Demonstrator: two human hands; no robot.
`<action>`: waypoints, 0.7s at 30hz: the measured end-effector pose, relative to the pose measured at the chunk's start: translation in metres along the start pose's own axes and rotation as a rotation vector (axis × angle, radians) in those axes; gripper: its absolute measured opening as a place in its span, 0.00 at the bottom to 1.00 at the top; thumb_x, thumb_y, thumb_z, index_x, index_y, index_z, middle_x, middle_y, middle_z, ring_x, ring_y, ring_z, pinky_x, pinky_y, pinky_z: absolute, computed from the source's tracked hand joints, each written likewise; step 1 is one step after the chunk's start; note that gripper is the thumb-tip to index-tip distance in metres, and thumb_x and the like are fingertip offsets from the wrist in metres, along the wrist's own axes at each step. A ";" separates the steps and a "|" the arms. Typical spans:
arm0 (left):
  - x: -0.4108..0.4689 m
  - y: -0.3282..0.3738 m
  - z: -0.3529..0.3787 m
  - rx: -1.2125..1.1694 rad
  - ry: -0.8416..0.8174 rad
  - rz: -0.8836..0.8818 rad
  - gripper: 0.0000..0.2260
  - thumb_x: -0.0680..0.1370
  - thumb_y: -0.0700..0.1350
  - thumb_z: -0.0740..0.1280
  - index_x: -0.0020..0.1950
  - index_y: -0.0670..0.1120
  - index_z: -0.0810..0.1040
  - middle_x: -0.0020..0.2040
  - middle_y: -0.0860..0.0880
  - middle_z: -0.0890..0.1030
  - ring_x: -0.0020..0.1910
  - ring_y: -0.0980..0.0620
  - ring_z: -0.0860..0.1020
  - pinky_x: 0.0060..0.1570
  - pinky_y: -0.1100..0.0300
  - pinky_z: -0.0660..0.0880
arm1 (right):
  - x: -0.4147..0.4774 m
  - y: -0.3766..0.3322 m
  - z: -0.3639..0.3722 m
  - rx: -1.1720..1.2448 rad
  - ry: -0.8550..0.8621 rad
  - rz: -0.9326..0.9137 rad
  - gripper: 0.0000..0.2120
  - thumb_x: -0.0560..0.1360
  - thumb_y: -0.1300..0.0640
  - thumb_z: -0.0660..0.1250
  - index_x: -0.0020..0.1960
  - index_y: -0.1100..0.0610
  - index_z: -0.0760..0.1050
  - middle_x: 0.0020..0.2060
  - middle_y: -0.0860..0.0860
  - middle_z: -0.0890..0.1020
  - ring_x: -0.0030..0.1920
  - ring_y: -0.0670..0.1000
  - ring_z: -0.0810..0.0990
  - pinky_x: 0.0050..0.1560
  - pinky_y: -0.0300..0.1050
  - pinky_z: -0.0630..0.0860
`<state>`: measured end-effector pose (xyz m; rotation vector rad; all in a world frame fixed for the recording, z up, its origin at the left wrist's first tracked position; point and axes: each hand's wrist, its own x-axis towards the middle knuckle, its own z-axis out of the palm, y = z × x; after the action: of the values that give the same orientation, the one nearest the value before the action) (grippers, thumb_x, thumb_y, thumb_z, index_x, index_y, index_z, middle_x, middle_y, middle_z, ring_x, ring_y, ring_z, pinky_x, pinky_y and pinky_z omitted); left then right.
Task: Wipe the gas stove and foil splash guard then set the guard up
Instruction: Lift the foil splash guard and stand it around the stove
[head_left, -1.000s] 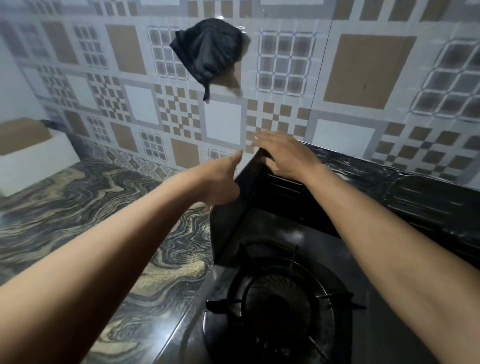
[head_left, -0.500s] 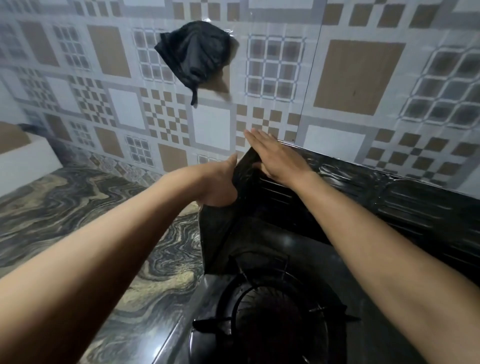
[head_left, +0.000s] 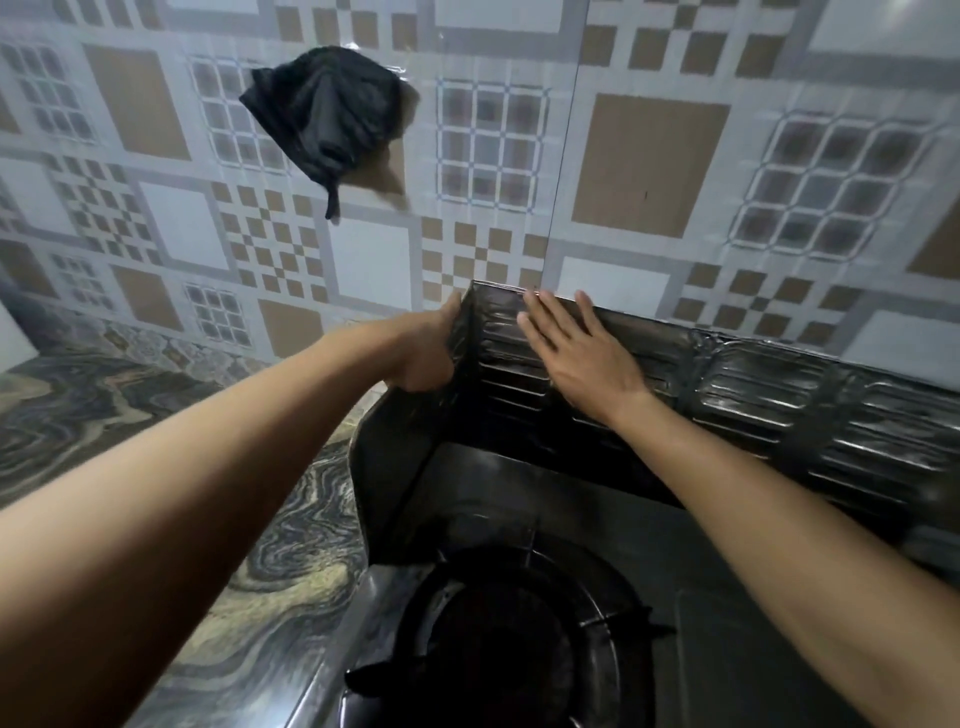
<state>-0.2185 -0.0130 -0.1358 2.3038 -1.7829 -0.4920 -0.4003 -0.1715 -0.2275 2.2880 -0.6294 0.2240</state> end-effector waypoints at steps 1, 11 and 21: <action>0.001 -0.002 0.003 -0.003 -0.001 0.011 0.45 0.74 0.34 0.62 0.80 0.49 0.35 0.74 0.38 0.68 0.70 0.40 0.70 0.65 0.51 0.67 | 0.002 0.002 0.002 -0.010 0.012 -0.014 0.29 0.80 0.61 0.47 0.79 0.62 0.41 0.78 0.62 0.41 0.78 0.61 0.39 0.75 0.63 0.38; 0.010 -0.006 0.011 0.008 0.079 -0.048 0.44 0.75 0.35 0.63 0.80 0.48 0.36 0.75 0.35 0.66 0.72 0.38 0.67 0.68 0.50 0.64 | -0.024 0.005 0.009 -0.052 0.081 0.000 0.28 0.80 0.58 0.60 0.78 0.61 0.56 0.77 0.64 0.55 0.77 0.63 0.52 0.75 0.64 0.50; 0.032 -0.008 0.014 0.144 0.141 0.101 0.41 0.72 0.36 0.68 0.79 0.40 0.47 0.64 0.34 0.76 0.62 0.36 0.75 0.56 0.51 0.71 | -0.054 0.024 0.021 -0.110 -0.066 0.147 0.47 0.76 0.50 0.67 0.79 0.57 0.36 0.78 0.59 0.40 0.78 0.60 0.38 0.76 0.60 0.43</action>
<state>-0.2095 -0.0409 -0.1564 2.2614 -1.9095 -0.1857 -0.4593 -0.1808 -0.2463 2.1531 -0.8249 0.1795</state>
